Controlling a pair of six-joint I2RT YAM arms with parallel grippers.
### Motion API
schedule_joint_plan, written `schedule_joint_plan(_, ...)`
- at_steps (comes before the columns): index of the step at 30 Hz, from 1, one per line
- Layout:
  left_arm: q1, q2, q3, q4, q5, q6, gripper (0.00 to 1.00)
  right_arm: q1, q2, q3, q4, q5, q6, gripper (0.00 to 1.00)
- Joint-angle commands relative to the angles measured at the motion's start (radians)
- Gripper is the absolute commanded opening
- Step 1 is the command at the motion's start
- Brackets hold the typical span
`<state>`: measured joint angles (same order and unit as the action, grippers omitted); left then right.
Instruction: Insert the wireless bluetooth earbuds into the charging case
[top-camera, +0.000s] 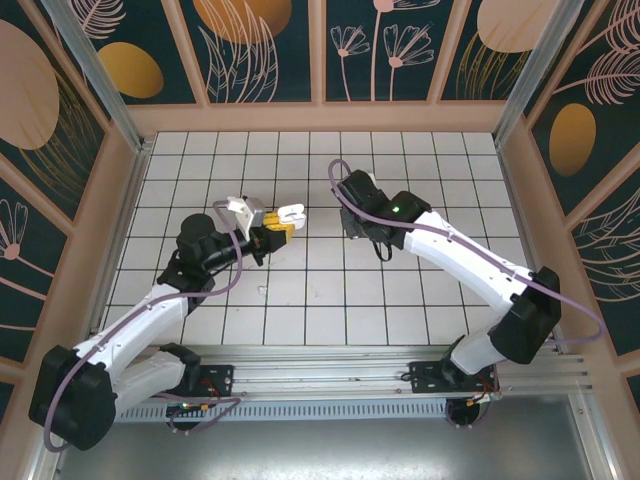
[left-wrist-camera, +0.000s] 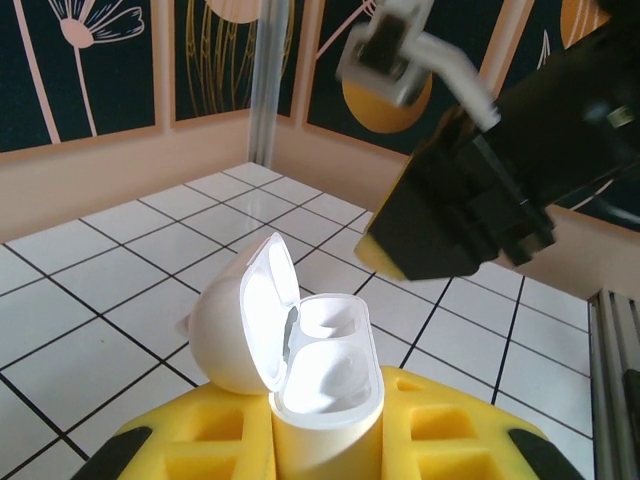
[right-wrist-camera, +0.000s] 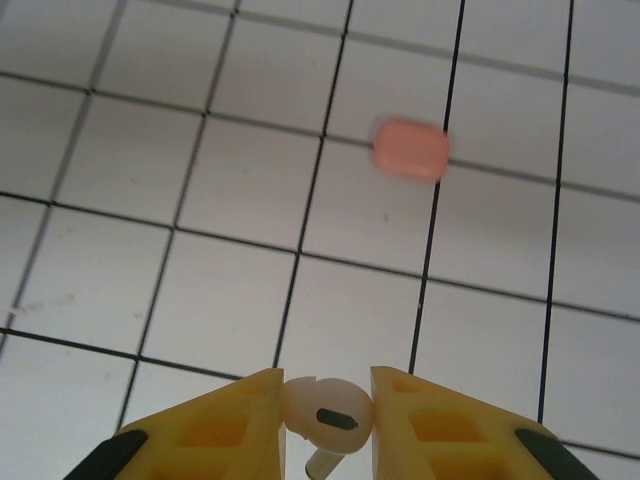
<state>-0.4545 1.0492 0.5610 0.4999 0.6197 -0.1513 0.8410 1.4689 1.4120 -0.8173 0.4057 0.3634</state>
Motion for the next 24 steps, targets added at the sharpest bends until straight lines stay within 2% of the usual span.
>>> schedule_joint_plan(1,-0.005,0.027,-0.002,0.121,0.020,-0.068,0.00,0.054,-0.061,0.054,0.061,0.104,-0.048,0.24)
schedule_joint_plan(14,-0.072,0.190,0.100,0.229,-0.029,-0.152,0.00,0.081,-0.058,0.140,0.173,0.037,-0.087,0.24)
schedule_joint_plan(24,-0.079,0.233,0.134,0.228,-0.030,-0.164,0.00,0.082,-0.021,0.133,0.186,-0.041,-0.065,0.24)
